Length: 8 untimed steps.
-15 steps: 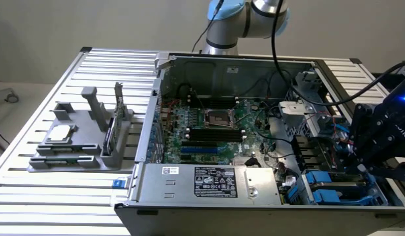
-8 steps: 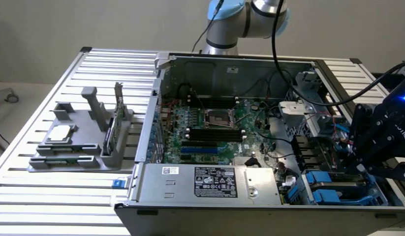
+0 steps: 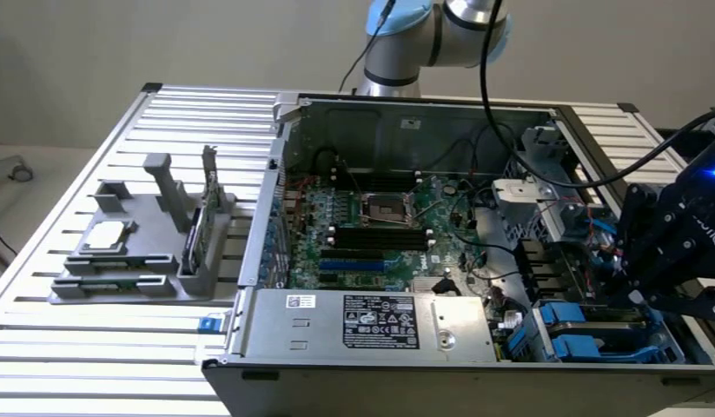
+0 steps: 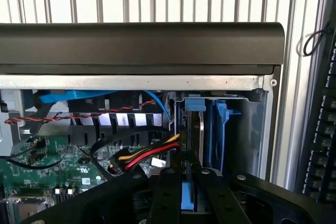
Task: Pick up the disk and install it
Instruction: 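Insert the first disk wire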
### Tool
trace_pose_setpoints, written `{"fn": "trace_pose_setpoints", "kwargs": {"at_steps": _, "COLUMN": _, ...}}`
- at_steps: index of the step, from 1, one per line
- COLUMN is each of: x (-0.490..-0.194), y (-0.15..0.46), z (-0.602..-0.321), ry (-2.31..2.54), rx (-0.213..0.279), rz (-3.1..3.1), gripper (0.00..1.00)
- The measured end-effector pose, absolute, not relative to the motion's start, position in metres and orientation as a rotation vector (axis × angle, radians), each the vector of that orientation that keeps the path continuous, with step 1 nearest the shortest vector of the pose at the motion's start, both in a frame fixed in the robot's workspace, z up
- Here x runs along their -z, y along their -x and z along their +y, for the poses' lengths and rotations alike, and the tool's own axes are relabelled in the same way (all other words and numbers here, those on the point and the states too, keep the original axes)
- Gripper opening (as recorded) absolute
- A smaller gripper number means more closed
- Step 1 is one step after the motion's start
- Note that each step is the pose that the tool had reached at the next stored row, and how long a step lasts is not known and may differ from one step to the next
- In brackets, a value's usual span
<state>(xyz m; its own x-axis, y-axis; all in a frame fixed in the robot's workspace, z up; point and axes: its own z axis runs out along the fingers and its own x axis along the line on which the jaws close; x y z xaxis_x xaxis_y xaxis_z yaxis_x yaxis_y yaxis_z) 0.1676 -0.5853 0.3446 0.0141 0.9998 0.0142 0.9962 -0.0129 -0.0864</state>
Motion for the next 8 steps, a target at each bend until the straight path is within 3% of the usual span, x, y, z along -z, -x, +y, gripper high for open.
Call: {"fn": "trace_pose_setpoints", "kwargs": {"at_steps": 8, "x": -0.3445, "y": -0.1701, "z": -0.5852, "ry": 2.184, "rx": -0.105, "rz": -2.153, "gripper": 0.16}}
